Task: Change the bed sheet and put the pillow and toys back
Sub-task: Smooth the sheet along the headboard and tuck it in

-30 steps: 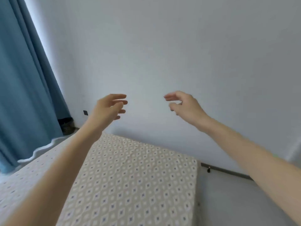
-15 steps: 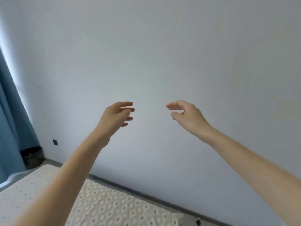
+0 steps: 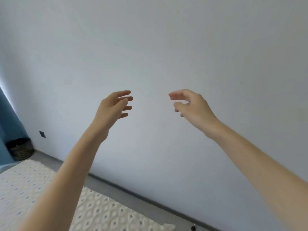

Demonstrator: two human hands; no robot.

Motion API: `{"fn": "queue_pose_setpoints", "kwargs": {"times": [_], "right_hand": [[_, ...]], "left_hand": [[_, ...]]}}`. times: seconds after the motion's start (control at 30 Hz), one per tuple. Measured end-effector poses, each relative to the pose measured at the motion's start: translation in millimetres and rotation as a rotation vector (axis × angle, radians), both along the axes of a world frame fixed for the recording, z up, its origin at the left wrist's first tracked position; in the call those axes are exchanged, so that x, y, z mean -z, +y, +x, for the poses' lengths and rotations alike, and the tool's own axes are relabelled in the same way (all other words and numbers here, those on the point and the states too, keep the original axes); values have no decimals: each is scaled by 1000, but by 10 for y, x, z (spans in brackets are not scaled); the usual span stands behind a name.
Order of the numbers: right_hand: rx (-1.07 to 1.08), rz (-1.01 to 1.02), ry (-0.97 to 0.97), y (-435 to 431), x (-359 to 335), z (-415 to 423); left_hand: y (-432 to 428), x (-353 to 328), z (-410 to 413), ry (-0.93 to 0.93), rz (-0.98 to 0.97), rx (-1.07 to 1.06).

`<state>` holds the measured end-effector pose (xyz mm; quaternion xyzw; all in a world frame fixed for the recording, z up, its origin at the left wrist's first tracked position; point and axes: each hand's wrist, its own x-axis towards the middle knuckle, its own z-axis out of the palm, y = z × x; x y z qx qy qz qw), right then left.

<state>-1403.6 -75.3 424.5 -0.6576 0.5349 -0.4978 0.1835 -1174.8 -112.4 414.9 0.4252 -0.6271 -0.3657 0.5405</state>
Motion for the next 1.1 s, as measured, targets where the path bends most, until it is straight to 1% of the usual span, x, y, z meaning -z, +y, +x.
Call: {"fn": "queue_pose_setpoints", "kwargs": {"times": [0.13, 0.33, 0.47, 0.57, 0.73, 0.87, 0.97, 1.1], "right_hand": [[-94, 30, -23, -717, 73, -203], [-214, 78, -21, -1774, 140, -405], [-301, 104, -22, -2405, 223, -430], [-420, 130, -10, -2995, 287, -374], [-611, 136, -25, -3683, 376, -140], [-797, 179, -46, -4124, 441, 185], [-883, 215, -63, -4316, 453, 459], [-1011, 245, -88, -4596, 507, 901]], "left_hand": [[-625, 170, -196, -21, 17, -77], [-1541, 241, -438, -35, 90, -187], [-2009, 273, -492, -9, 117, -276], [-2372, 339, -480, 10, 115, -395], [-2610, 441, -380, 56, 122, -620], [-2669, 534, -239, 118, 133, -830], [-2665, 532, -79, 103, 183, -932], [-2676, 615, 191, 100, 182, -1059]]}}
